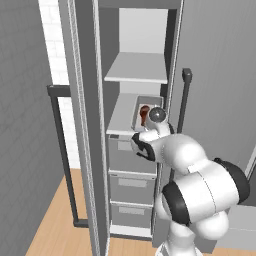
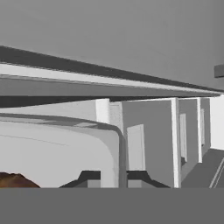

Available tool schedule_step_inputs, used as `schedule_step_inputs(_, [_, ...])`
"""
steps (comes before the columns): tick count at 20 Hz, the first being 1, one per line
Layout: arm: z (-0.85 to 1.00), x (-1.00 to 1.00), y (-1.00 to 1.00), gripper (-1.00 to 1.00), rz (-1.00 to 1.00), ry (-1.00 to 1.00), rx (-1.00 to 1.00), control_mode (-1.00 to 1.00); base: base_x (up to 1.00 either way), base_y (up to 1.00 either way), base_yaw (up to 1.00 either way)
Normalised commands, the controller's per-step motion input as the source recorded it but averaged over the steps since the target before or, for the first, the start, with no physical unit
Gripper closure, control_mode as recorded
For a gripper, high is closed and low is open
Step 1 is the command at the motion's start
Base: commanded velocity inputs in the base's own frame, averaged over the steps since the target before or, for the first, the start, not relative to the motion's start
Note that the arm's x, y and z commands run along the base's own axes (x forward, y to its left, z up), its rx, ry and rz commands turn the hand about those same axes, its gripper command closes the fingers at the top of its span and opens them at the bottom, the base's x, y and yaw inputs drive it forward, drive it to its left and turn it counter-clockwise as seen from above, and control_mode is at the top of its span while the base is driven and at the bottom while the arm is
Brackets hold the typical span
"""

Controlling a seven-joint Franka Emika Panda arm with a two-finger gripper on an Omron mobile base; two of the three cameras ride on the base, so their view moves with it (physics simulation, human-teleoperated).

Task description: Take the meat container that has the chicken drumstick and place it on the second highest rack of the freezer. Then take the vegetable container that has the garlic and lemon and place it on the highest rack of the freezer.

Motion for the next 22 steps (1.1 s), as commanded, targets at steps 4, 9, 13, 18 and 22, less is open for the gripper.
schedule_step_inputs(4, [0.00, 0.69, 0.00, 1.00, 0.00, 0.00, 0.00, -1.00, 0.00, 0.00, 0.00])
schedule_step_inputs(9, [-0.22, 0.64, 0.00, 1.00, 0.00, 0.02, 0.00, -1.00, 0.00, 0.00, 0.00])
schedule_step_inputs(13, [-0.48, 0.62, 0.00, 1.00, 0.00, 0.06, 0.00, -1.00, 0.00, 0.00, 0.00])
schedule_step_inputs(18, [-0.48, 0.43, 0.00, -1.00, 0.00, 0.01, 0.00, -1.00, 0.00, 0.00, 0.00])
schedule_step_inputs(22, [-0.53, -0.10, 0.16, -1.00, 0.01, -0.21, 0.00, -1.00, 0.00, 0.00, 0.00])
